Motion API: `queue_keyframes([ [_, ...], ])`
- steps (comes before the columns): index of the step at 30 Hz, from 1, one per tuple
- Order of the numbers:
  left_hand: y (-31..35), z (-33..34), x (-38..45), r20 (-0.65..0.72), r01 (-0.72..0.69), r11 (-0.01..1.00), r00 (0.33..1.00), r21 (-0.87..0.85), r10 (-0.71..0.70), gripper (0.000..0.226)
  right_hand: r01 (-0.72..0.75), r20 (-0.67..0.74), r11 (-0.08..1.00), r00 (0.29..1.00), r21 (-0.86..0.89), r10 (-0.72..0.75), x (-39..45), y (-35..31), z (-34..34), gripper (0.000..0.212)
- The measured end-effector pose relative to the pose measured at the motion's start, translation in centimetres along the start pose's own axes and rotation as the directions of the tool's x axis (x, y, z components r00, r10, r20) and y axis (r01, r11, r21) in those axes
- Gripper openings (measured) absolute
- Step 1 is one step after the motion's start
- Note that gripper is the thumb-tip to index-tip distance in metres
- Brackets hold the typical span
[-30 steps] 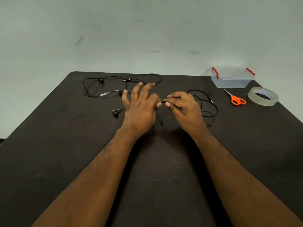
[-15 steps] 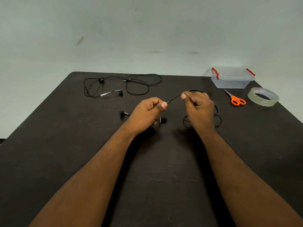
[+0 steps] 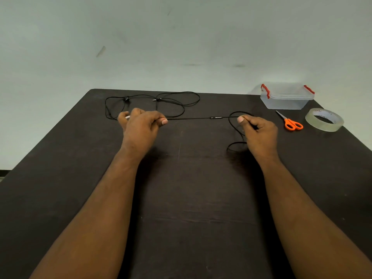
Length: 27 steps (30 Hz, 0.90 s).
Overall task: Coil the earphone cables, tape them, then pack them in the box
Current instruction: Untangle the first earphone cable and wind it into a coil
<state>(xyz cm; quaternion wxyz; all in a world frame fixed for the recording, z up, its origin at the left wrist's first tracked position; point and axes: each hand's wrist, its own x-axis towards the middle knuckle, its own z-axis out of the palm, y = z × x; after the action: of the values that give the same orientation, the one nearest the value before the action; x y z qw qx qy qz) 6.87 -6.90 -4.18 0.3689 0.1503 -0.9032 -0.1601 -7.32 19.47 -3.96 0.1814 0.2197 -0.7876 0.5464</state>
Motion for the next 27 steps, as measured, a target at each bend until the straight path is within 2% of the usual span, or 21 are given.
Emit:
queue_keyframes([
  [5, -1.4, -0.2, -0.1, -0.072, 0.111, 0.993, 0.992, 0.035, -0.109, 0.014, 0.0, 0.077, 1.0, 0.997, -0.022, 0.002, 0.1, 0.2, -0.1, 0.018],
  [8, -2.2, -0.8, -0.1, -0.094, 0.201, 0.98, 0.975, -0.009, -0.2, 0.02, 0.009, 0.086, 0.996, 0.996, -0.085, -0.001, 0.5, 0.9, -0.6, 0.018],
  [11, -2.2, -1.1, -0.3, -0.093, 0.233, 0.972, 0.967, -0.041, -0.236, 0.022, 0.06, 0.101, 0.978, 0.994, -0.198, -0.041, 0.6, 1.3, -0.6, 0.018],
  [15, -1.9, -1.3, -0.4, -0.074, 0.29, 0.957, 0.954, -0.012, -0.29, 0.021, 0.095, 0.11, 0.97, 0.991, -0.225, -0.072, 0.6, 1.6, -0.2, 0.017],
  [20, -1.5, -1.0, -0.7, -0.098, 0.392, 0.913, 0.919, 0.115, -0.382, 0.021, 0.223, 0.177, 0.955, 0.966, -0.197, -0.189, -0.4, 0.7, 1.0, 0.014],
  [21, -1.2, -0.9, -0.8, -0.091, 0.42, 0.89, 0.907, 0.176, -0.411, 0.03, 0.27, 0.203, 0.944, 0.951, -0.189, -0.231, -0.8, 0.2, 1.4, 0.014],
  [22, -0.8, -0.9, -0.7, -0.092, 0.425, 0.872, 0.905, 0.243, -0.416, 0.042, 0.319, 0.229, 0.93, 0.934, -0.184, -0.275, -1.2, -0.4, 1.8, 0.013],
  [24, 1.3, -0.7, -0.6, -0.136, 0.281, 0.919, 0.958, 0.277, -0.252, 0.051, 0.411, 0.287, 0.893, 0.891, -0.185, -0.351, -1.8, -1.6, 2.6, 0.013],
  [25, 2.7, -0.2, -0.7, -0.14, 0.142, 0.974, 0.983, 0.174, -0.118, 0.047, 0.445, 0.32, 0.877, 0.87, -0.181, -0.376, -2.1, -2.3, 3.1, 0.013],
  [26, 4.3, 0.5, -1.0, -0.107, 0.008, 0.999, 0.994, -0.046, -0.013, 0.042, 0.476, 0.351, 0.862, 0.848, -0.175, -0.397, -2.3, -2.8, 3.4, 0.013],
  [27, 6.0, 1.3, -1.6, -0.011, -0.015, 0.952, 1.0, -0.306, 0.012, 0.038, 0.504, 0.375, 0.847, 0.828, -0.169, -0.417, -2.5, -3.2, 3.7, 0.014],
])
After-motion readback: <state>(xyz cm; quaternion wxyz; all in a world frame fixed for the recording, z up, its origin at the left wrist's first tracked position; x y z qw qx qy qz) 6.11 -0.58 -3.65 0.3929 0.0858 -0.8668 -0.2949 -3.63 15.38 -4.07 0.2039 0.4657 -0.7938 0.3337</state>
